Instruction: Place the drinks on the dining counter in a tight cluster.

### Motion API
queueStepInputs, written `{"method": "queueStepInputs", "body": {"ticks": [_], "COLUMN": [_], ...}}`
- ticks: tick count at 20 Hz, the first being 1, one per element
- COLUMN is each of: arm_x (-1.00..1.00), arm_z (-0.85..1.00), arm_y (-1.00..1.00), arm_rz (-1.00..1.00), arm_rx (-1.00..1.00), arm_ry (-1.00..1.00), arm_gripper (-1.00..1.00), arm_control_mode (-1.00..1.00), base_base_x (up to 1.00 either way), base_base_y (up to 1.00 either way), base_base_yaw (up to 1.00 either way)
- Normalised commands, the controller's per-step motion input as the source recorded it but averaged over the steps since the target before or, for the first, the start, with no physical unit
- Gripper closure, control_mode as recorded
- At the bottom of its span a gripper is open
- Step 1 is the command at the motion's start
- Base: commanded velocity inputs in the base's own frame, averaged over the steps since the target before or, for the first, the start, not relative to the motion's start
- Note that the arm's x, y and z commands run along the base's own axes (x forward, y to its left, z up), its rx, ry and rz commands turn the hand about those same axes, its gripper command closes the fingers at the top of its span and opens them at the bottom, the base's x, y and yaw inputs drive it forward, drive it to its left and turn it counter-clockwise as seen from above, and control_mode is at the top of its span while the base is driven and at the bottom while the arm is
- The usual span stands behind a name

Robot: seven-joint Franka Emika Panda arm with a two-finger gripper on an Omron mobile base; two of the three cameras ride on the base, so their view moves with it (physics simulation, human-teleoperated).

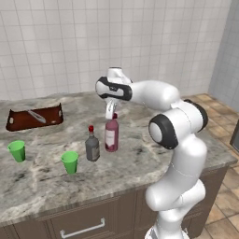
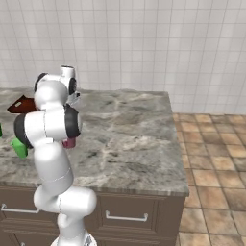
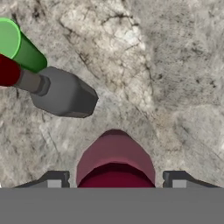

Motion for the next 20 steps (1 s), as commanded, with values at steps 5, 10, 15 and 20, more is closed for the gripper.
{"method": "queueStepInputs", "body": {"ticks": [5,10,15,20], "arm_x": [-0.46,-0.47,0.32,0.27], "arm_z": [-0.02,-0.03,-0.15,-0.05], "arm_y": [0.00,0.03,0.07,0.02], "arm_rz": [0.00,0.00,0.00,0.00], "arm_rx": [-0.01,0.00,-0.02,0.00], "arm_ry": [0.00,0.00,-0.10,-0.16], "arm_gripper": [1.00,1.00,1.00,1.00], "arm_control_mode": [-1.00,-1.00,-1.00,-1.00], "base_base_x": [0.00,0.00,0.00,0.00], "base_base_y": [0.00,0.00,0.00,0.00], "base_base_yaw": [0.00,0.00,0.00,0.00]}}
